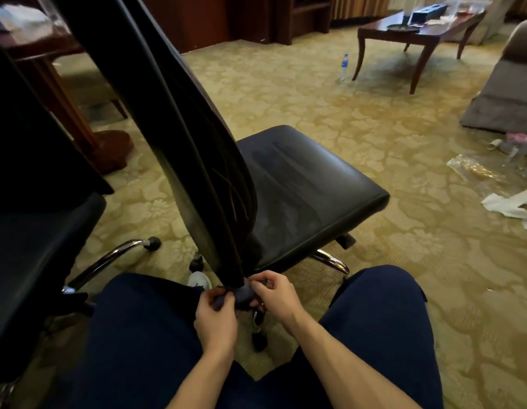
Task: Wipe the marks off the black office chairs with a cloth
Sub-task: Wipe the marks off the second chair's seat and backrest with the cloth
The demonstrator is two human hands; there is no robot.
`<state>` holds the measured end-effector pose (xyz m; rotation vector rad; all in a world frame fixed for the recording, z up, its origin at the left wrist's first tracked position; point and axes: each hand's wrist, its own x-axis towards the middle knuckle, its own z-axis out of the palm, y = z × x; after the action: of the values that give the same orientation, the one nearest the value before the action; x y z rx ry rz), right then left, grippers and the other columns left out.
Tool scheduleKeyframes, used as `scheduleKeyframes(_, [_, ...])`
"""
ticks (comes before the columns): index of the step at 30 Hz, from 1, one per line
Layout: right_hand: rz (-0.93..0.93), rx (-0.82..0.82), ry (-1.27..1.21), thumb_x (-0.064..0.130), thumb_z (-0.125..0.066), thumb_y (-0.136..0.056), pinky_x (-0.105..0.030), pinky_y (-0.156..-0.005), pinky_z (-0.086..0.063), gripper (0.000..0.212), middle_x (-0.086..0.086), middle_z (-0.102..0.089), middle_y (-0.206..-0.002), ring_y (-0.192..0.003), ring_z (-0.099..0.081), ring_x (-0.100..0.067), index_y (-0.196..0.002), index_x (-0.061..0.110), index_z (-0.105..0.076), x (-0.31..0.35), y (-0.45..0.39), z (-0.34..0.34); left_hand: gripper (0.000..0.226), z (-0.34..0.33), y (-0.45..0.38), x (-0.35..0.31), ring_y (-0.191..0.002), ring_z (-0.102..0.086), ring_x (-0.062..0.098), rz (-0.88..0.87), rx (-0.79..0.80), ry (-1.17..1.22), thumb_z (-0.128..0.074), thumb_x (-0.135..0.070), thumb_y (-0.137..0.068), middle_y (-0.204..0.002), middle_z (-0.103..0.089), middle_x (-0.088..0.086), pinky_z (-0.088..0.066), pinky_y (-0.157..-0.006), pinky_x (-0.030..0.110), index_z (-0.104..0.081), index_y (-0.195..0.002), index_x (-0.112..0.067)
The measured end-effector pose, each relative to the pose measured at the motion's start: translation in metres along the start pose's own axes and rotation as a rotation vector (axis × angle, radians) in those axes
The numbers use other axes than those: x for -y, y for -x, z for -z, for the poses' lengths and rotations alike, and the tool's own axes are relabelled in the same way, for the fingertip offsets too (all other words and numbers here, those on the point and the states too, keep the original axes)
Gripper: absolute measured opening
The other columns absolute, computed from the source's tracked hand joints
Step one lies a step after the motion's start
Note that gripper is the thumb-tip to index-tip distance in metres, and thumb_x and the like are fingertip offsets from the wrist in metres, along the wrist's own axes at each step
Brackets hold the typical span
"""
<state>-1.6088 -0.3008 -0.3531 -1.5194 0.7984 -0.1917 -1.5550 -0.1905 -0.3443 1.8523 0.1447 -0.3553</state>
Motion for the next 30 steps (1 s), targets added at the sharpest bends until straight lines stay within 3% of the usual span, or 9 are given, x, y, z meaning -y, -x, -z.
scheduleKeyframes(6, [-0.047,-0.004,-0.154,0.009,-0.058,-0.095,-0.026,-0.062,-0.056,0.016,-0.017,-0.072,-0.092,-0.068,-0.067,-0.018,-0.108,0.012,-0.066,0.000,-0.024,-0.033,0.011,0.004,-0.016,0.003,-0.082,-0.059,0.004,0.000,-0.107,0.023,-0.065,-0.016,-0.094,-0.092,-0.063,-0.008,-0.044,-0.065,0.023,-0.060,-0.101,-0.022])
scheduleKeyframes(9, [-0.029,-0.009,-0.179,0.008,-0.060,-0.094,-0.024,-0.062,-0.055,0.016,-0.011,-0.073,-0.088,-0.071,-0.069,-0.015,-0.106,0.015,-0.067,-0.001,-0.031,-0.041,0.019,0.006,-0.029,0.004,-0.081,-0.060,0.007,0.057,-0.114,0.018,-0.065,-0.015,-0.093,-0.095,-0.063,-0.004,-0.049,-0.066,0.027,-0.054,-0.106,-0.023])
scheduleKeyframes(13, [0.046,-0.086,0.018,0.015,-0.062,-0.091,-0.030,-0.072,-0.060,0.018,0.003,-0.072,-0.087,-0.080,-0.070,-0.009,-0.102,0.027,-0.069,-0.008,-0.040,-0.049,0.036,0.009,-0.042,0.004,-0.084,-0.062,0.010,0.121,-0.048,-0.038,-0.066,-0.014,-0.091,-0.091,-0.064,-0.008,-0.055,-0.080,0.037,-0.049,-0.121,-0.024])
scheduleKeyframes(16, [0.115,-0.132,0.087,0.021,-0.062,-0.091,-0.031,-0.073,-0.060,0.018,0.009,-0.070,-0.085,-0.080,-0.068,-0.004,-0.107,0.029,-0.068,-0.006,-0.039,-0.056,0.026,0.013,-0.048,0.001,-0.083,-0.059,0.006,0.111,-0.026,-0.098,-0.066,-0.016,-0.091,-0.093,-0.063,-0.007,-0.051,-0.076,0.032,-0.058,-0.114,-0.022])
scheduleKeyframes(19, [0.132,-0.159,0.023,0.019,-0.062,-0.091,-0.029,-0.075,-0.059,0.026,0.009,-0.069,-0.088,-0.082,-0.067,-0.002,-0.116,0.026,-0.063,0.002,-0.037,-0.059,0.023,0.020,-0.054,0.000,-0.088,-0.065,0.014,0.155,0.051,-0.124,-0.067,-0.025,-0.090,-0.097,-0.068,-0.003,-0.056,-0.084,0.038,-0.060,-0.112,-0.024])
scheduleKeyframes(22, [0.076,-0.069,-0.108,0.014,-0.062,-0.090,-0.030,-0.079,-0.059,0.040,0.005,-0.069,-0.096,-0.088,-0.068,-0.006,-0.125,0.031,-0.055,0.009,-0.037,-0.056,0.034,0.030,-0.059,0.004,-0.091,-0.071,0.018,0.199,0.123,-0.096,-0.069,-0.039,-0.080,-0.097,-0.074,-0.002,-0.057,-0.090,0.047,-0.066,-0.112,-0.029])
scheduleKeyframes(24, [0.031,0.011,-0.047,0.013,-0.062,-0.089,-0.032,-0.082,-0.059,0.037,0.003,-0.070,-0.100,-0.093,-0.068,-0.009,-0.122,0.027,-0.058,0.011,-0.038,-0.049,0.022,0.036,-0.057,0.003,-0.092,-0.070,0.018,0.185,0.106,-0.080,-0.070,-0.035,-0.083,-0.096,-0.074,-0.003,-0.057,-0.090,0.048,-0.067,-0.105,-0.032])
scheduleKeyframes(28, [-0.031,0.206,-0.099,0.010,-0.063,-0.091,-0.026,-0.068,-0.054,0.025,-0.007,-0.071,-0.095,-0.084,-0.068,-0.015,-0.113,0.021,-0.060,0.018,-0.038,-0.038,0.012,0.045,-0.049,0.001,-0.091,-0.069,0.017,0.143,0.048,-0.022,-0.066,-0.019,-0.093,-0.094,-0.071,-0.003,-0.057,-0.089,0.048,-0.067,-0.096,-0.031])
scheduleKeyframes(30, [0.003,0.247,-0.075,0.010,-0.063,-0.092,-0.023,-0.064,-0.053,0.026,-0.002,-0.070,-0.091,-0.078,-0.068,-0.013,-0.115,0.022,-0.059,0.021,-0.036,-0.036,0.012,0.049,-0.044,-0.003,-0.094,-0.065,0.013,0.089,0.031,-0.062,-0.066,-0.021,-0.093,-0.106,-0.066,-0.005,-0.057,-0.088,0.042,-0.065,-0.096,-0.033])
